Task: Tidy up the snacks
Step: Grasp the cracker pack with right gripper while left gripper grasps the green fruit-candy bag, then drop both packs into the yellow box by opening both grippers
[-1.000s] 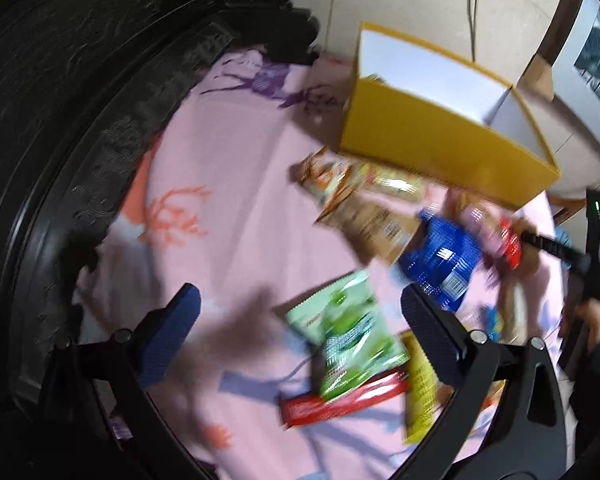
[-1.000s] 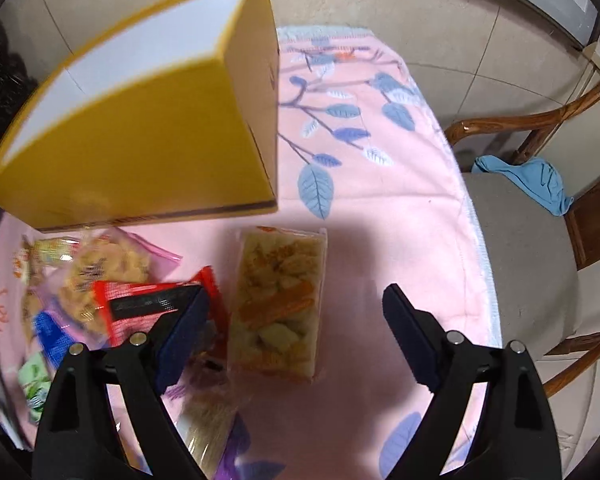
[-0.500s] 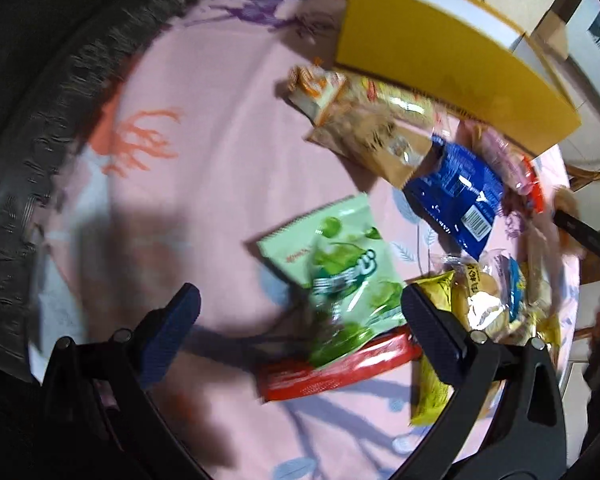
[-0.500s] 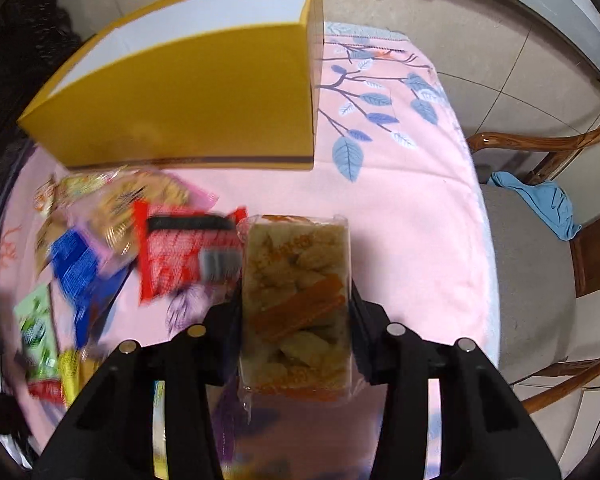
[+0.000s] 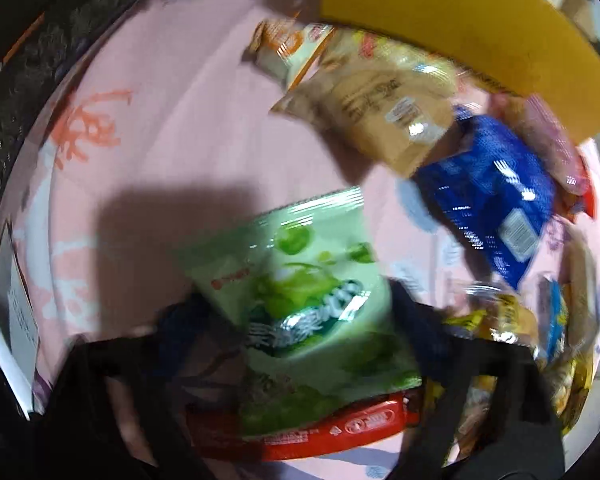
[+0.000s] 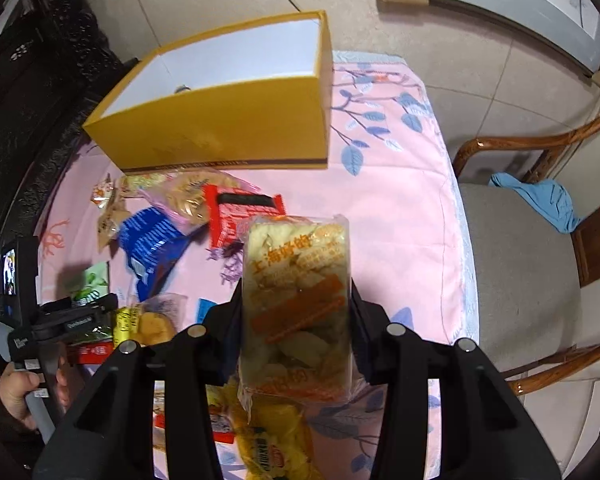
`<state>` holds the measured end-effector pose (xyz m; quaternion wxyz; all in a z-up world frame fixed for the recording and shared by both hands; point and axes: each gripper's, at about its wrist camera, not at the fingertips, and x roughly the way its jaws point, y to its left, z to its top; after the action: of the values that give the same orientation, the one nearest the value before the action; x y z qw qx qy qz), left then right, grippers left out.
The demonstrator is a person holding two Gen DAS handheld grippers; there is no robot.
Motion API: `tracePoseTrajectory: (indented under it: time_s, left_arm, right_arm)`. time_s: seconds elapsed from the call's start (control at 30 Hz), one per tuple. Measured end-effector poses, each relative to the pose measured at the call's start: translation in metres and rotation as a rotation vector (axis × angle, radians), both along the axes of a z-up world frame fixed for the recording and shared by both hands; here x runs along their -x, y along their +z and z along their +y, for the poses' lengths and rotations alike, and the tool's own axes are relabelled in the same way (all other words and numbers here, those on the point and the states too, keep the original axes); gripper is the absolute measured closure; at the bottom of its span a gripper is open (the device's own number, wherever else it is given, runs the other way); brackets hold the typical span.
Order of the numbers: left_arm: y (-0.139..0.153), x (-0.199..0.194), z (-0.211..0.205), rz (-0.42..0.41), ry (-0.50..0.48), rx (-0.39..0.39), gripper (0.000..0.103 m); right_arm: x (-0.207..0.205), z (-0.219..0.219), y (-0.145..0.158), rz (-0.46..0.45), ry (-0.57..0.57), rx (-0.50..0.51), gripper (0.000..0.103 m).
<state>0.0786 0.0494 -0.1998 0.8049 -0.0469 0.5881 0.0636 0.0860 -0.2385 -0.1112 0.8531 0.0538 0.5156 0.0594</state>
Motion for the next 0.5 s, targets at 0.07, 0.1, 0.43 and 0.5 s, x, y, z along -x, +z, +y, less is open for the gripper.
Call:
tracePoseTrajectory:
  time_s: [0.07, 0.1, 0.43, 0.5]
  left_arm:
    - [0.003, 0.004, -0.001, 0.0, -0.031, 0.011, 0.045]
    - [0.005, 0.005, 0.0, 0.0, -0.036, 0.022, 0.055]
    - [0.078, 0.034, 0.011, -0.125, -0.048, 0.077, 0.06]
    - [0.092, 0.031, 0.007, -0.154, -0.052, 0.085, 0.06]
  right_arm:
    - [0.0, 0.006, 0.005, -0.013, 0.015, -0.006, 0.057]
    - [-0.001, 0.01, 0.007, -0.019, 0.023, -0.01, 0.057]
    - [0.003, 0.04, 0.025, -0.058, 0.103, -0.034, 0.057]
    - [0.001, 0.046, 0.027, -0.062, 0.121, -0.036, 0.057]
